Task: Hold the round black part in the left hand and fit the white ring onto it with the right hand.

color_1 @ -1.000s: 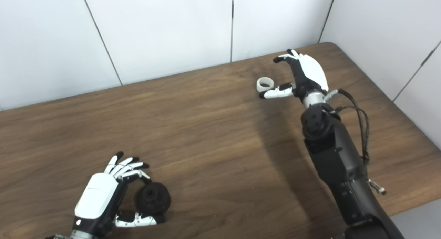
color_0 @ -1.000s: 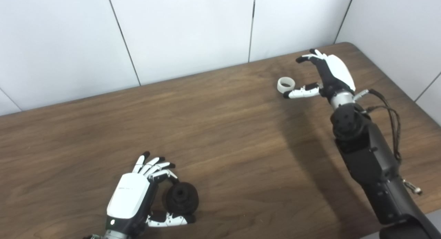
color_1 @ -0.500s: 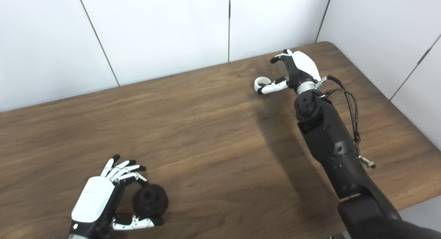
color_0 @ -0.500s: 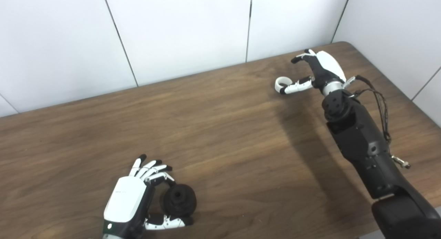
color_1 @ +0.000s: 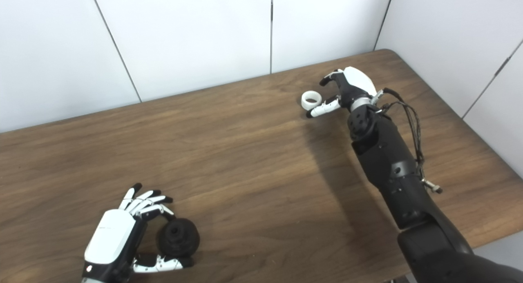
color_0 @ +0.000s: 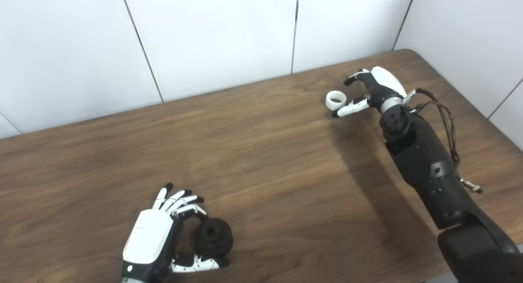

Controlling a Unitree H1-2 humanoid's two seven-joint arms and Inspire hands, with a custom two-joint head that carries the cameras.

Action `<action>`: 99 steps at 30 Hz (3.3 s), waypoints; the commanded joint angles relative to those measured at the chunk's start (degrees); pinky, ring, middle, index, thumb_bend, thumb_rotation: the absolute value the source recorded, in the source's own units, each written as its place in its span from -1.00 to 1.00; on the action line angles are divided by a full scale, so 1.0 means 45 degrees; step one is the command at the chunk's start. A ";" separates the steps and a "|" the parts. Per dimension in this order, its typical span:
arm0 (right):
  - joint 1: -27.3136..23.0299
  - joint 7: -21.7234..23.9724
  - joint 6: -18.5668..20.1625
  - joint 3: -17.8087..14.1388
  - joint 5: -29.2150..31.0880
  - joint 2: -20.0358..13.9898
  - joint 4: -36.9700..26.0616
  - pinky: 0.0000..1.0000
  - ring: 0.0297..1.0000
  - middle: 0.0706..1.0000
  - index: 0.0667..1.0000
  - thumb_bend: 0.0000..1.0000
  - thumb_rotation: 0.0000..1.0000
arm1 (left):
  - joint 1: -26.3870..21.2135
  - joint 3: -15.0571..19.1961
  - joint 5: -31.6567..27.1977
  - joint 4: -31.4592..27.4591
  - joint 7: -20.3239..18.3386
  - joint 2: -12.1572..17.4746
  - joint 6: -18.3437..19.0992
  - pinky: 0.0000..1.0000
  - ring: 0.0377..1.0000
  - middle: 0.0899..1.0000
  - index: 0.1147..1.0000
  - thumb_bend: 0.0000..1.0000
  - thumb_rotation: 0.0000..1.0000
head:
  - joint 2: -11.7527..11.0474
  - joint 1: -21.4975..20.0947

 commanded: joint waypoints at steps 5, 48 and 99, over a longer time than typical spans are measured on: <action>-0.0819 -0.0396 -0.0016 0.0130 0.0062 -0.0282 0.0032 0.73 0.95 0.87 0.38 0.77 -0.53 | 0.0135 -0.0048 0.0365 -0.0060 -0.0182 0.0220 0.0099 1.00 0.73 0.50 -0.16 0.05 -0.89 | 0.0036 0.0044; -0.1294 -0.0209 0.0013 -0.0732 -0.0326 0.0488 0.0721 0.63 0.90 0.78 0.33 0.72 -0.51 | 0.0190 -0.0093 0.0419 -0.0176 -0.0241 0.0134 0.0167 1.00 0.74 0.50 -0.16 0.05 -0.89 | 0.0148 0.0212; -0.1006 -0.0698 0.0006 -0.0056 0.0170 0.0288 0.0852 0.75 0.77 0.61 0.26 0.68 -0.55 | 0.0234 -0.0023 0.0501 -0.0388 -0.0414 0.0121 0.0214 1.00 0.74 0.50 -0.17 0.05 -0.89 | 0.0296 0.0252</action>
